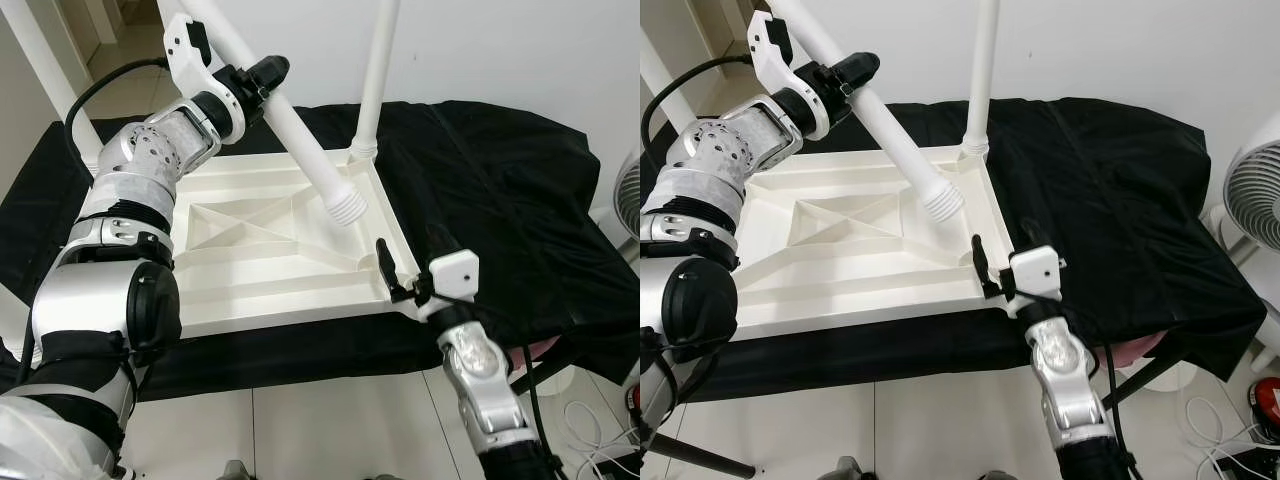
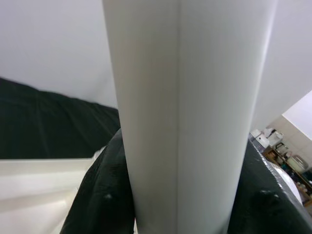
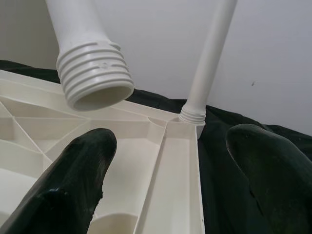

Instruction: Building children table

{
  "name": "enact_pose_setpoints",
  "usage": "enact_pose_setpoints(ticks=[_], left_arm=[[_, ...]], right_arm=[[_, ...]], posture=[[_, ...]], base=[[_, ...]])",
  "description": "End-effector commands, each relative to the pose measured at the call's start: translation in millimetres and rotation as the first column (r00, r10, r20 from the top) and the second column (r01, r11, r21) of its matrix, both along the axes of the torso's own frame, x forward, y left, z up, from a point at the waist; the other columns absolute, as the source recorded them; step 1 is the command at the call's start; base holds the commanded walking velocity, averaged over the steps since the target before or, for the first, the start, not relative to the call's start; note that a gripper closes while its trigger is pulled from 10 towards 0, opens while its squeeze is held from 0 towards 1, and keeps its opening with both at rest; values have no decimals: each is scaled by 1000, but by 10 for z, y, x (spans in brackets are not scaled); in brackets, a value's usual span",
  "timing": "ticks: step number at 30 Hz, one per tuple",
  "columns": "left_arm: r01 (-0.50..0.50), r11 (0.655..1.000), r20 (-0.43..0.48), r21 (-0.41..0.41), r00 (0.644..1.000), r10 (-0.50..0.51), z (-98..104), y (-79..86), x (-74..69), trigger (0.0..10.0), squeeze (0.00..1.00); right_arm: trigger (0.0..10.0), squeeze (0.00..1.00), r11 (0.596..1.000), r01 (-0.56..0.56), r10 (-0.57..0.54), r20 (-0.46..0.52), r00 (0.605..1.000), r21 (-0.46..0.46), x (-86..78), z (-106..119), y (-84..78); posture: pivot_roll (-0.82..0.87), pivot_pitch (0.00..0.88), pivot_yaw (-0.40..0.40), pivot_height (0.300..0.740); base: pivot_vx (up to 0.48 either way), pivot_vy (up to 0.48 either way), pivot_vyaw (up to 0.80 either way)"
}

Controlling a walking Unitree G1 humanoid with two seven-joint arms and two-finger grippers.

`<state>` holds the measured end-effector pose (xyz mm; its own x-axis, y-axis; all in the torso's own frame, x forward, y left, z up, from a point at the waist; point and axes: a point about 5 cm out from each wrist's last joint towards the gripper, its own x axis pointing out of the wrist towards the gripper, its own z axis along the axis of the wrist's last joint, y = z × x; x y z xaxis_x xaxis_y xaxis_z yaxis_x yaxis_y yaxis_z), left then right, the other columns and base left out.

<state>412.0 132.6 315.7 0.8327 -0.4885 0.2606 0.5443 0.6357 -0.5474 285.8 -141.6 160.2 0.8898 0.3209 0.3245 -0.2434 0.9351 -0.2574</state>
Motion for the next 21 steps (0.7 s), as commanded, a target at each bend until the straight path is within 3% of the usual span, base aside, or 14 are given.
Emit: enact_pose_setpoints(ticks=[1, 4, 6, 9, 11, 21], left_arm=[[72, 997, 141, 24, 987, -74, 154, -52, -56, 10000, 0], [62, 997, 166, 35, 984, -67, 170, -66, -67, 10000, 0], [36, 996, 236, 81, 970, -54, 197, -122, -102, 10000, 0], [23, 995, 267, 100, 962, -49, 207, -148, -118, 10000, 0], [-8, 992, 312, 126, 950, -32, 197, -218, -154, 10000, 0], [-84, 982, 408, 167, 913, 9, 206, -381, -263, 10000, 0]], right_arm=[[10000, 0, 999, -36, 36, -36, 999, -2, 26, 36, 24], [10000, 0, 998, -66, 64, -60, 996, -26, 68, 82, 43], [10000, 0, 990, -118, 113, -65, 991, -81, 166, 249, 68], [10000, 0, 986, -135, 130, -62, 990, -95, 202, 326, 75], [10000, 0, 979, -151, 147, -38, 988, -140, 307, 501, 102], [10000, 0, 973, -167, 161, -54, 986, -160, 450, 696, 221]], posture=[[-94, 0, 16, 740], [-92, 0, 13, 740], [-94, 0, 12, 740], [-94, 0, 12, 740], [-99, 0, 17, 740], [-87, 0, 10, 740]], base=[[0, 0, 0], [0, 0, 0], [0, 0, 0], [0, 0, 0], [0, 0, 0], [0, 0, 0]])
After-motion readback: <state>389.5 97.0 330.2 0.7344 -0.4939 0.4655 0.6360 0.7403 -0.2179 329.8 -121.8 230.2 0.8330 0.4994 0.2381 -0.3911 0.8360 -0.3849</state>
